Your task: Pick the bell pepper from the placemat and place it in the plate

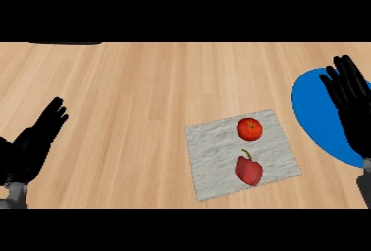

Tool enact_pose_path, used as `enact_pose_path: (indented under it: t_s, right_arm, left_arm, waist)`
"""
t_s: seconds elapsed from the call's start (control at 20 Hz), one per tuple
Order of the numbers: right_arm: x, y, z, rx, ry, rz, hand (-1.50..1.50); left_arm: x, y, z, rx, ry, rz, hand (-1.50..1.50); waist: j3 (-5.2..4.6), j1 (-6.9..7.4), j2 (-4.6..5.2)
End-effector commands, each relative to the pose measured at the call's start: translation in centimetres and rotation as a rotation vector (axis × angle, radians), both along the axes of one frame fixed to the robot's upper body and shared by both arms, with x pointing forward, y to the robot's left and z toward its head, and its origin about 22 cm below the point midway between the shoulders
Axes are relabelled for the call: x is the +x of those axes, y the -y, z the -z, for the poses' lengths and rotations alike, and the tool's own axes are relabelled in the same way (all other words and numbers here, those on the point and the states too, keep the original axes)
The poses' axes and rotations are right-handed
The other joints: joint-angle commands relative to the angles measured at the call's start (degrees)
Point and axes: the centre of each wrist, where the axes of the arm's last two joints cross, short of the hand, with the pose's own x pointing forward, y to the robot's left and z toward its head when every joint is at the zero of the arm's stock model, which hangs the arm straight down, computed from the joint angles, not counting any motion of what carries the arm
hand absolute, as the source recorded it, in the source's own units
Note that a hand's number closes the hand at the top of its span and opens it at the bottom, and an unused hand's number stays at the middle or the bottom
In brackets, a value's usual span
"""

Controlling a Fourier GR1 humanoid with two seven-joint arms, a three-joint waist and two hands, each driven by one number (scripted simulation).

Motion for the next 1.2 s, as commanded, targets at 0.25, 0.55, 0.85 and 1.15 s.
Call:
enact_pose_path:
  t_s: [0.25, 0.55, 0.85, 1.15]
  right_arm:
    - [-4.7, -9.7, -1.2, 0.059, 0.173, -0.257, 1.5]
    - [-5.7, -2.9, 3.8, -0.665, 0.295, 0.145, 1.5]
    - [-9.0, -8.2, 9.9, -0.147, 0.364, -0.002, -1.5]
    - [-9.6, -4.0, 10.0, -0.624, 0.29, -0.116, -1.5]
  left_arm:
    - [-0.9, 4.4, 4.1, 0.038, -0.083, -0.145, 0.0]
    - [-1.9, 4.1, 5.3, -0.015, -0.135, -0.154, 0.0]
    - [-0.7, 5.9, 5.0, -0.039, -0.108, -0.117, 0.0]
    - [-1.2, 6.6, 5.5, -0.012, -0.132, -0.106, 0.0]
  waist:
    - [0.92, -1.32, -1.01]
    - [1.03, -3.6, -1.15]
    - [1.3, -1.96, -0.53]
    - [0.91, -0.98, -0.78]
